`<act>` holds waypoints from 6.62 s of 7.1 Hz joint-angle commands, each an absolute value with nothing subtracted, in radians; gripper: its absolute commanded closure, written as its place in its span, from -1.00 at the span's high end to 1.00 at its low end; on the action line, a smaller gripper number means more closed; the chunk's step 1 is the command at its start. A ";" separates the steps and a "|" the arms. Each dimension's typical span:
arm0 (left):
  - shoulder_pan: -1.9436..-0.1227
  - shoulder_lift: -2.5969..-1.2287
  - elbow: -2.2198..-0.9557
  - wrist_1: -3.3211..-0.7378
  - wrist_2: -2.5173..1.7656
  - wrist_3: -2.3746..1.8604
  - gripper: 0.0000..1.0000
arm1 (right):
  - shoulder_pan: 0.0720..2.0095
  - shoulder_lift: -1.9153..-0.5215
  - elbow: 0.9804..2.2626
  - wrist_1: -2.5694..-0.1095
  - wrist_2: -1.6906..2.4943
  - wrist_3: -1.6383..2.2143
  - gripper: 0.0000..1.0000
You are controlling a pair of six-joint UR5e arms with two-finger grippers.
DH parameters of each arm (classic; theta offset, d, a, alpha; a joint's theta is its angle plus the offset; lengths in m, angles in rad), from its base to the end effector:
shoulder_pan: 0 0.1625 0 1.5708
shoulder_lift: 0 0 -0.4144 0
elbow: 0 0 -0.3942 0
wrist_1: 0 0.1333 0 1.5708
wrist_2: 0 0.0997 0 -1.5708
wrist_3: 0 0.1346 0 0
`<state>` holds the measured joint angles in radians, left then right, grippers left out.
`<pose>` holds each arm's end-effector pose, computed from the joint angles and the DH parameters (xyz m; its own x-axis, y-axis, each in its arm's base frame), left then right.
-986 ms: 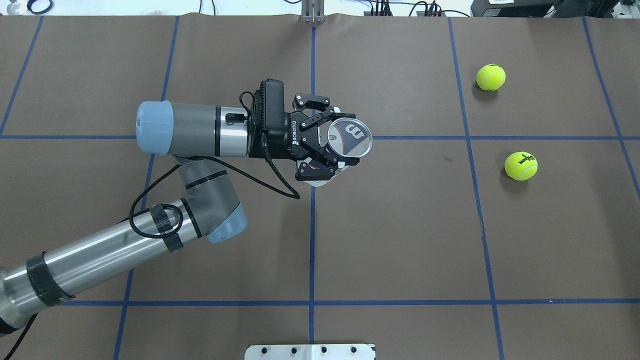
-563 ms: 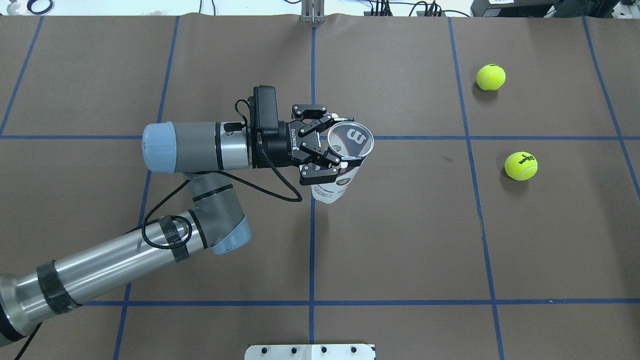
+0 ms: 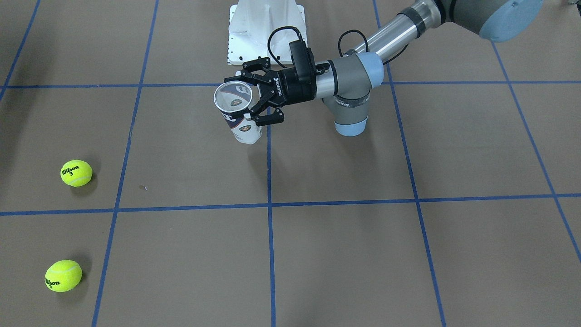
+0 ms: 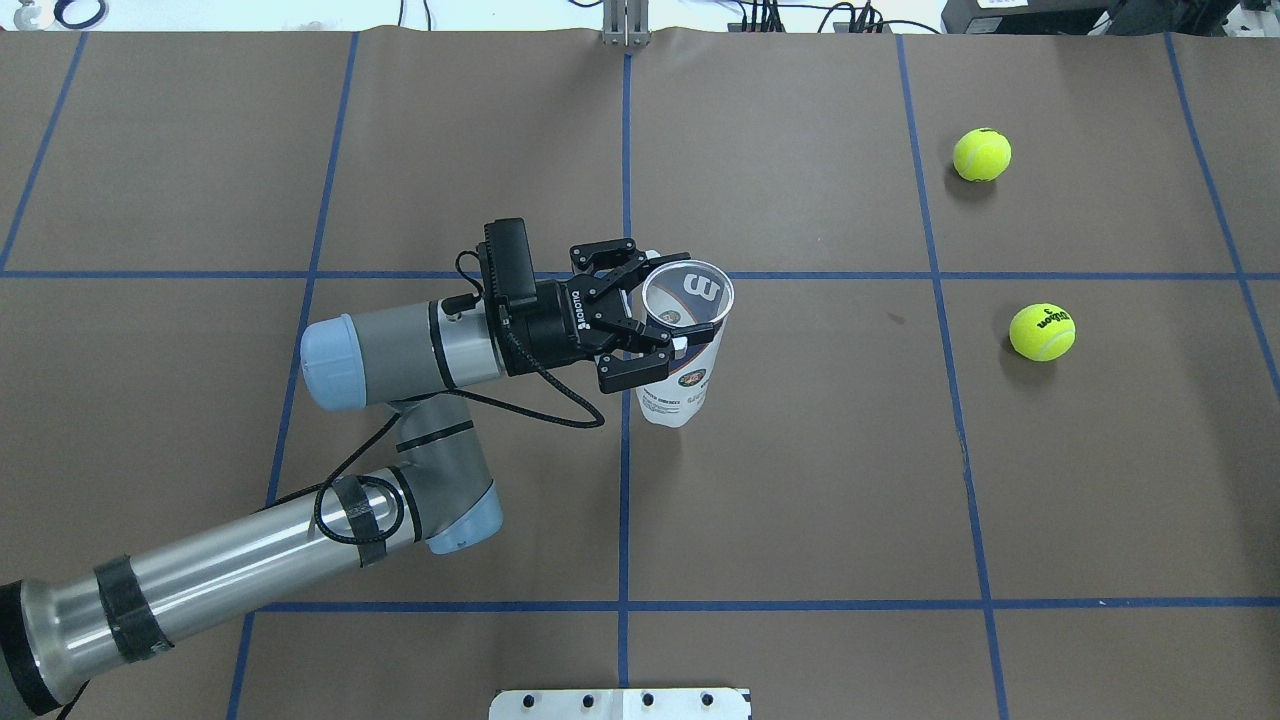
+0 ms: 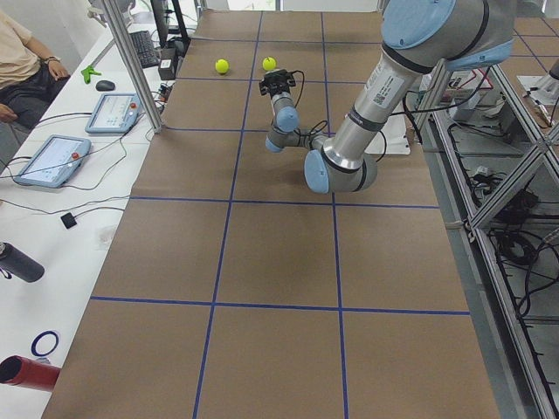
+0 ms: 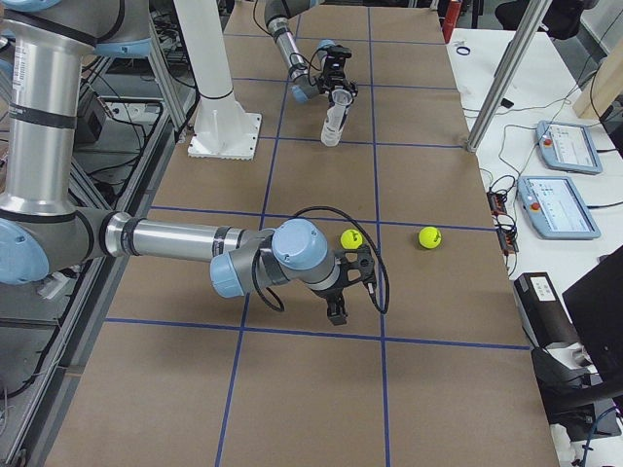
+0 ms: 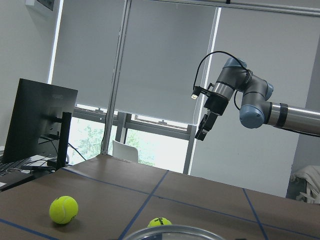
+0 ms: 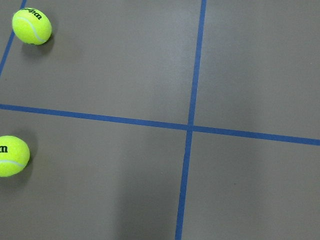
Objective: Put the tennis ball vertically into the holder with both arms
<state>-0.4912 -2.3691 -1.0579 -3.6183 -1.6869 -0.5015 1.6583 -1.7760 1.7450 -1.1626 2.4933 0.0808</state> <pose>0.5643 -0.4353 0.1763 0.0533 0.9592 -0.2776 0.7236 0.1545 0.6728 0.0637 -0.4283 0.6193 0.6186 -0.1642 0.7684 -0.1316 0.9425 0.3073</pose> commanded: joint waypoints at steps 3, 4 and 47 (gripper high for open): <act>-0.531 -2.356 -1.019 -3.655 -1.671 -0.462 0.49 | 1.646 -1.769 1.782 -1.163 2.503 0.242 1.00; -0.531 -2.356 -1.008 -3.674 -1.671 -0.436 0.49 | 1.617 -1.773 1.822 -1.164 2.500 0.312 1.00; -0.459 -2.296 -1.009 -3.732 -1.661 -0.396 0.66 | 0.830 -1.505 1.646 -1.022 1.872 0.916 1.00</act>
